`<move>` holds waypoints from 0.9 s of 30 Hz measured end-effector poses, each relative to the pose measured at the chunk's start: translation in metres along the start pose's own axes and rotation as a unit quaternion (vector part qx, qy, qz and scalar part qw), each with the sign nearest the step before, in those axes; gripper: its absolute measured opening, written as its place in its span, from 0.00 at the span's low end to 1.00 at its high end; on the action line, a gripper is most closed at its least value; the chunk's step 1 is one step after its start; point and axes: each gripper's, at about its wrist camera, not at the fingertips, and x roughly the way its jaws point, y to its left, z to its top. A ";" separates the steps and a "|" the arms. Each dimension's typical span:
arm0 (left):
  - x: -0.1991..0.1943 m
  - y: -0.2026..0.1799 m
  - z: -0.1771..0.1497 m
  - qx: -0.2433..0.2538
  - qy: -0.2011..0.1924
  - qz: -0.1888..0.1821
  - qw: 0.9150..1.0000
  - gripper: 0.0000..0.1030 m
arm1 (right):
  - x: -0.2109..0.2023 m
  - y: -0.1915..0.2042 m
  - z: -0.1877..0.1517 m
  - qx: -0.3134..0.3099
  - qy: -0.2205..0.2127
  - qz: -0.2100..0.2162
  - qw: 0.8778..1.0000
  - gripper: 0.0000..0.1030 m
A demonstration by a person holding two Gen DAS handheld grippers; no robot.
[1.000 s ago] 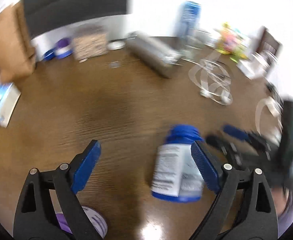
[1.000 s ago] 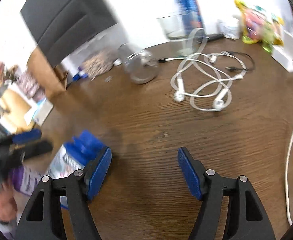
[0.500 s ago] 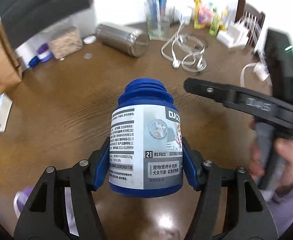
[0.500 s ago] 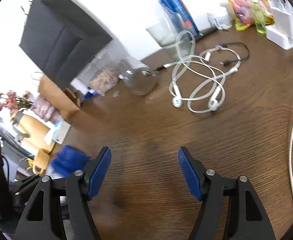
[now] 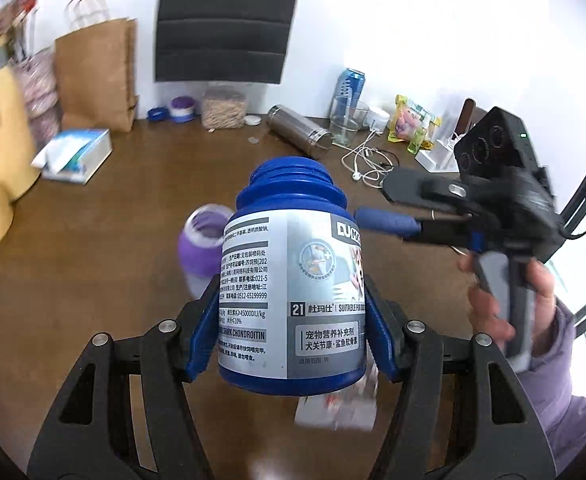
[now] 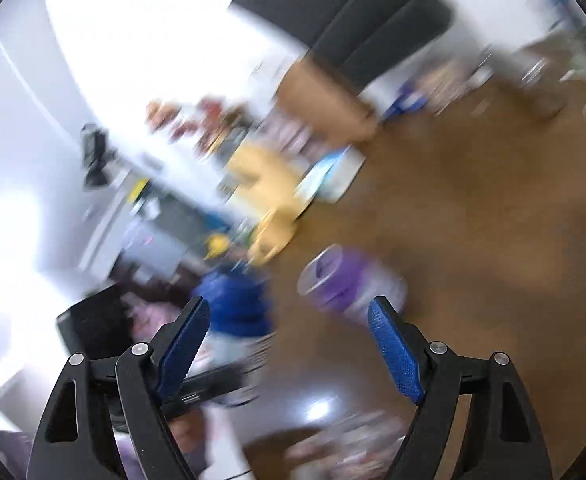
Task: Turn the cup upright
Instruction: 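Regrasp the bottle upright with the right tool while the left tool releases it, then lower the upright bottle onto the table and open the right tool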
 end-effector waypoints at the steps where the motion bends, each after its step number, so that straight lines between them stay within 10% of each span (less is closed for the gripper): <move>1: -0.003 0.003 -0.005 -0.002 0.000 -0.007 1.000 0.58 | 0.012 0.007 -0.006 0.005 0.019 0.011 1.000 0.83; 6: -0.026 0.006 -0.033 0.006 -0.003 -0.057 0.998 0.58 | 0.054 0.024 -0.032 0.036 0.052 0.048 0.997 0.83; 8: -0.035 0.006 -0.043 0.007 -0.013 -0.074 0.997 0.58 | 0.061 0.028 -0.041 0.043 0.040 0.028 0.998 0.66; 12: -0.047 0.015 -0.061 0.001 -0.018 -0.084 0.996 0.66 | 0.061 0.059 -0.065 -0.009 0.020 -0.059 0.998 0.66; 18: -0.058 0.028 -0.102 0.002 -0.023 -0.041 0.999 0.84 | 0.088 0.129 -0.119 -0.218 -0.016 -0.257 0.941 0.66; 23: -0.055 0.037 -0.143 0.004 -0.023 -0.012 1.000 0.84 | 0.132 0.128 -0.165 -0.284 0.004 -0.330 0.900 0.66; 27: -0.044 0.052 -0.170 -0.015 0.002 0.005 1.000 0.84 | 0.147 0.114 -0.184 -0.285 0.020 -0.347 0.893 0.66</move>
